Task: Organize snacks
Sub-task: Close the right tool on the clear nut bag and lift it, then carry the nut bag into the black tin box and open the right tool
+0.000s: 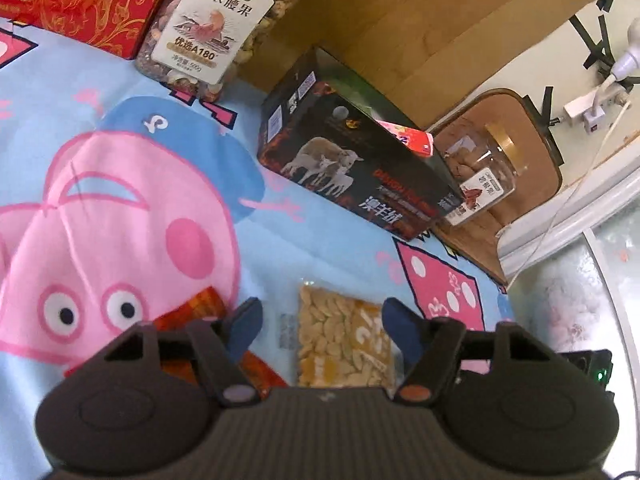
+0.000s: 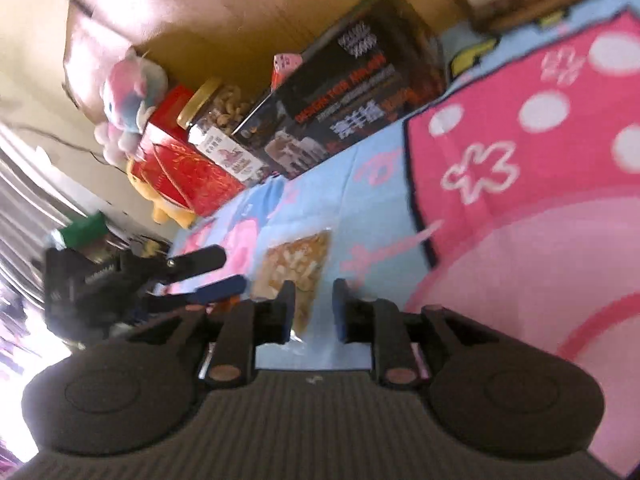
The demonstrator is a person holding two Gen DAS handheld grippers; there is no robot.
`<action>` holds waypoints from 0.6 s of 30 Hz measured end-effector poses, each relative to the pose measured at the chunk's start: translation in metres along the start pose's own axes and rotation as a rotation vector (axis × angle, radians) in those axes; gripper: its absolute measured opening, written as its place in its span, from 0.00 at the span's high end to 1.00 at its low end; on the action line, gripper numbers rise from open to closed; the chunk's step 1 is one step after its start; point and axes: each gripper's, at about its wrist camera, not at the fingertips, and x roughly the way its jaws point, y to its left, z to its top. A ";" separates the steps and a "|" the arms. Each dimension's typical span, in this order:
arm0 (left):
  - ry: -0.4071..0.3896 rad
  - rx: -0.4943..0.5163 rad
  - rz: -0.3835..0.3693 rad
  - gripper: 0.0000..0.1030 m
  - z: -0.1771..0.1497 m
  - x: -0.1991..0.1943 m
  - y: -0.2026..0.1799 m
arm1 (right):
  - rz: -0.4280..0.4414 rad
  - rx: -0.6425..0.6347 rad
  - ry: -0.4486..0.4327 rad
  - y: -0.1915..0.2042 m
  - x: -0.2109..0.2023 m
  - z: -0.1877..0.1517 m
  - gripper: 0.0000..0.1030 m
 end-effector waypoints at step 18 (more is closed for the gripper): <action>-0.027 0.005 -0.203 0.49 0.014 -0.003 -0.038 | 0.125 0.084 -0.134 -0.007 -0.019 0.015 0.87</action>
